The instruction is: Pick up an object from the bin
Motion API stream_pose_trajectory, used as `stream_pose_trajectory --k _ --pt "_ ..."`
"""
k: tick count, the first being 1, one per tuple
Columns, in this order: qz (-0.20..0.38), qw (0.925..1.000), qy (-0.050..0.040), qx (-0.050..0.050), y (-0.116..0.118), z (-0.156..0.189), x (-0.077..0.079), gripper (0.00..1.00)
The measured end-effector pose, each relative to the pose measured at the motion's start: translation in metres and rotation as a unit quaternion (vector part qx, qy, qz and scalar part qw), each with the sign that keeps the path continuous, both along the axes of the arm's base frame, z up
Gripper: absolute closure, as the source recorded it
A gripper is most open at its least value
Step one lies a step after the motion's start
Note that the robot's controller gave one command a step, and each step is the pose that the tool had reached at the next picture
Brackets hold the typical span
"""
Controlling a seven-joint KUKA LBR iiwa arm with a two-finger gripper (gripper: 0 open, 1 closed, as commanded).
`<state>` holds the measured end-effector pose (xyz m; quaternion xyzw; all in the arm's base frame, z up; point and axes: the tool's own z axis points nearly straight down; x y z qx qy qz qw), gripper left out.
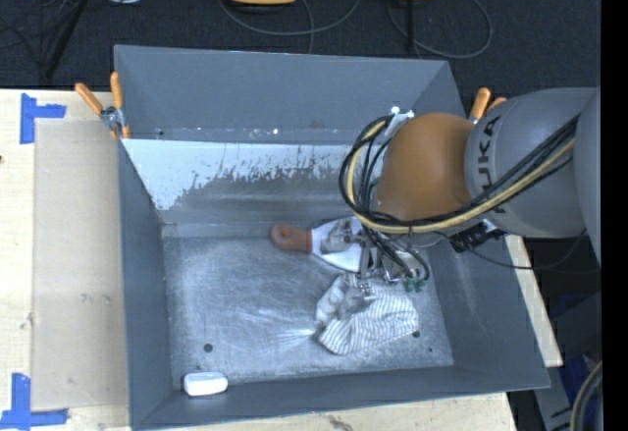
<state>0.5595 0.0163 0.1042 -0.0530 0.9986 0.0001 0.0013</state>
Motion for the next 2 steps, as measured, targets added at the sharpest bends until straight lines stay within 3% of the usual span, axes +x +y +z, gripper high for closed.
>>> stream_pose_trajectory --k 1,2 --pt "0.138 0.9904 0.0084 0.004 -0.0211 -0.0285 -0.0262 1.00" --pt "0.138 0.9904 0.0084 0.004 -0.0211 -0.0285 -0.0262 1.00"
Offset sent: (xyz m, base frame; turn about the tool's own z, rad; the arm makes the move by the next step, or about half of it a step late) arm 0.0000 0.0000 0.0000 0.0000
